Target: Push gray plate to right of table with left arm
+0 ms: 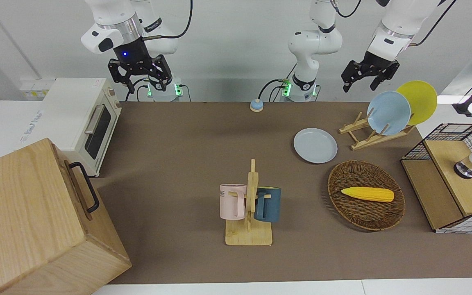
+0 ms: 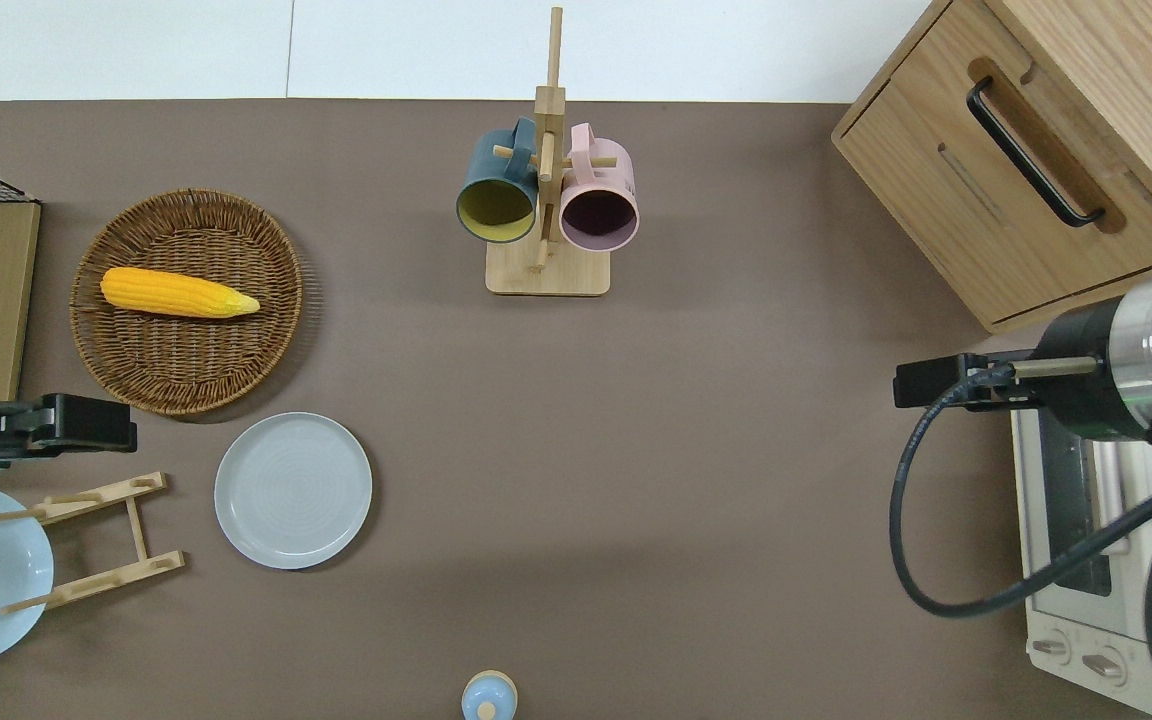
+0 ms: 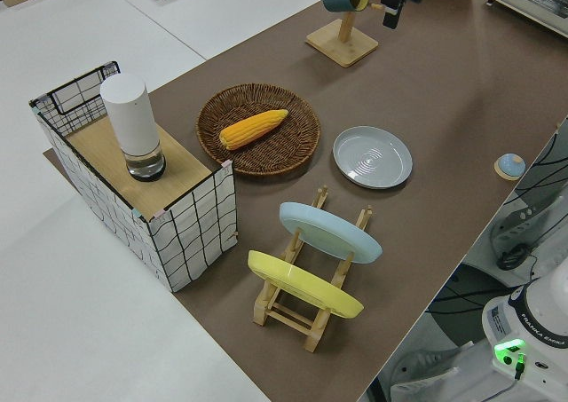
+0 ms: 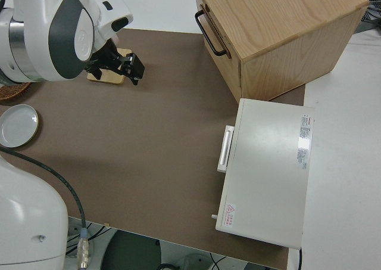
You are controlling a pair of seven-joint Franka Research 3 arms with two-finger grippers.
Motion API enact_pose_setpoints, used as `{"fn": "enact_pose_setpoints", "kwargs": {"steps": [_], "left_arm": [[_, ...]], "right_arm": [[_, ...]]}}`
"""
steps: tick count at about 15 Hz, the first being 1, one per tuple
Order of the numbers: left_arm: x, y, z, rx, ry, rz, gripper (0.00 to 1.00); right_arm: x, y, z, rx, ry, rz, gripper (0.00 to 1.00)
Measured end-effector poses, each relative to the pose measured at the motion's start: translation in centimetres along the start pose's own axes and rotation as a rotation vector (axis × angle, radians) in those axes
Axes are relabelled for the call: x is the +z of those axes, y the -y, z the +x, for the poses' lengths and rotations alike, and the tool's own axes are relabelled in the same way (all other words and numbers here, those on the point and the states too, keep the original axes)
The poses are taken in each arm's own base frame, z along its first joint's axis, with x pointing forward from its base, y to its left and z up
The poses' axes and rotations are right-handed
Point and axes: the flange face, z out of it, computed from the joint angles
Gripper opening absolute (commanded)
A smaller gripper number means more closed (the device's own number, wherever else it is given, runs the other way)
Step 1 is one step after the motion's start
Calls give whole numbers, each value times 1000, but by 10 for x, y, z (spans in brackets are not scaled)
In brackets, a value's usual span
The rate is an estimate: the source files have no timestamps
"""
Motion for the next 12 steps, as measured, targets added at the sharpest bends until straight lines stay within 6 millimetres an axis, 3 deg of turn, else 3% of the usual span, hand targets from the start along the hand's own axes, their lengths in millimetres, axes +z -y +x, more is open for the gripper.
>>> {"fn": "enact_pose_setpoints", "kwargs": {"steps": [12], "left_arm": [[-1, 6, 0, -10, -3, -2, 991]], "right_arm": [[0, 0, 0, 0, 0, 0, 996]]}}
